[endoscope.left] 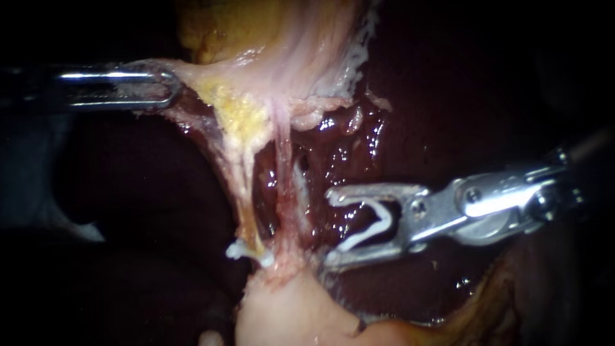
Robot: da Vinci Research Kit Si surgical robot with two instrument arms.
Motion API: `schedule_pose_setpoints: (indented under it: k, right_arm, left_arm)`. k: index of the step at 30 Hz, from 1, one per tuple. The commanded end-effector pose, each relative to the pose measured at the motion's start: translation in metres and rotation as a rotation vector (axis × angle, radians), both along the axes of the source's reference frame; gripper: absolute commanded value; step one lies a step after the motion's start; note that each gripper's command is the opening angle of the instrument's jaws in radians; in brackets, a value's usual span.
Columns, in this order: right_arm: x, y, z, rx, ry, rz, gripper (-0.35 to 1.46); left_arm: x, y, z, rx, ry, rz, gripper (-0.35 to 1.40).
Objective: Clipping second clip left tube
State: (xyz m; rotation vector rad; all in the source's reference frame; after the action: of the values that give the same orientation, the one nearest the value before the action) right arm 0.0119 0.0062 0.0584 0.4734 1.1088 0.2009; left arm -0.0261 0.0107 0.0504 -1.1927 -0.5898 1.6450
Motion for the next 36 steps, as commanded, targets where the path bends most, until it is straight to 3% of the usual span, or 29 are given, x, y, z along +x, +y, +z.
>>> schedule_pose_setpoints:
  k: [1, 9, 19, 25, 32, 36]
  right_arm:
    - [0.0007, -0.0004, 0.0003, 0.008, 0.000, 0.000, 0.50]
    - [0.0047, -0.0021, 0.0032, 0.069, -0.005, 0.011, 0.50]
    - [0.0062, -0.0018, 0.0077, 0.106, -0.012, 0.020, 0.50]
    - [0.0072, -0.0013, 0.0084, 0.129, 0.000, 0.013, 0.50]
    - [0.0101, -0.0012, 0.0086, 0.182, 0.069, 0.004, 0.50]
    - [0.0115, -0.0015, 0.0086, 0.195, 0.082, -0.016, 0.50]
  left_arm:
    - [0.0000, 0.0000, 0.0000, -0.001, 0.002, -0.001, -0.35]
    - [-0.0002, -0.0001, 0.0000, -0.001, 0.002, -0.002, -0.35]
    - [-0.0002, -0.0002, 0.0000, -0.001, 0.003, -0.003, -0.35]
    - [-0.0003, -0.0002, 0.0000, -0.001, 0.003, -0.003, -0.35]
    - [-0.0005, -0.0002, 0.0000, -0.001, 0.004, -0.004, -0.35]
    - [-0.0005, -0.0002, 0.0000, -0.001, 0.004, -0.005, -0.35]
